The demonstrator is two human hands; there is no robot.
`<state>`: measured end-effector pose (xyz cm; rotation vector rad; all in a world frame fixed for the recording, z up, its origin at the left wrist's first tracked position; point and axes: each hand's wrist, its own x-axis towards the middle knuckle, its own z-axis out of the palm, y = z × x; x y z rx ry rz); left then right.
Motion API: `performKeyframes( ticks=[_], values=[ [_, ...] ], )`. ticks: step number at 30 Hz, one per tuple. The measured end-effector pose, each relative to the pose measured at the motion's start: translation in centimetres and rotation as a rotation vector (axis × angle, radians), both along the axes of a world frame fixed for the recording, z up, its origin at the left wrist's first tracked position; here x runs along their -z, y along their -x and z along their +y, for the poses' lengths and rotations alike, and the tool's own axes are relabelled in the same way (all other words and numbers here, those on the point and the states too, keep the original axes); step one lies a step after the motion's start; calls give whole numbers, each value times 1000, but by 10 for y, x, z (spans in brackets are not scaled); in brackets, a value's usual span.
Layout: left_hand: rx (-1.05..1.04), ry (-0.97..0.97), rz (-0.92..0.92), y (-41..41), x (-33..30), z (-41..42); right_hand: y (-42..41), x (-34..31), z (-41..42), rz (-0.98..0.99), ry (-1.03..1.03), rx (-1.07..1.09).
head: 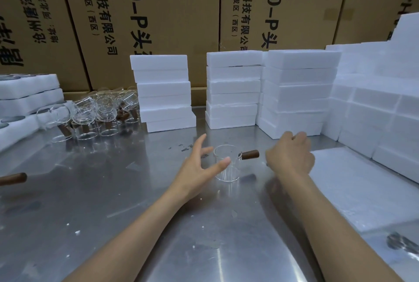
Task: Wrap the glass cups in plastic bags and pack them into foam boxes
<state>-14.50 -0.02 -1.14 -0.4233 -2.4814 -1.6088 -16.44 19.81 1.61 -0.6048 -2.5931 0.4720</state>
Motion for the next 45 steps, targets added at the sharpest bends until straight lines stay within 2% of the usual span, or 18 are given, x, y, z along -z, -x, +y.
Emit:
performKeyframes(
  ticks=[2,4,11,16,19,22,24,27,29,34,39,42,45],
  values=[
    [-9,-36,19,-2,-2,0,0,0,12,-180,-6,80],
    [-12,-45,31,-4,-4,0,1,1,23,-254,71,130],
    [-19,-80,39,-5,-5,0,0,-2,39,-92,209,180],
    [-48,-110,72,-6,-5,0,-3,-15,41,189,157,157],
    [-133,-73,205,-7,-6,0,-7,-27,35,463,118,73],
    [-195,-24,375,-10,-7,0,-14,-38,19,785,75,-122],
    [-186,40,483,-14,-9,2,-20,-46,7,963,174,-257],
    [-113,173,613,-21,-12,7,-26,-54,-4,1108,459,-342],
    [-44,253,670,-27,-13,12,-26,-55,-7,1076,683,-339],
    [86,301,733,-37,-12,22,-17,-48,-5,953,1028,-283],
    [-57,278,824,-29,-8,28,-12,-44,-4,810,1407,-319],
    [-118,129,711,-23,-8,23,-11,-40,-7,720,1506,-393],
    [-190,-203,497,-17,-12,18,-8,-37,-8,667,1389,-407]
  ],
)
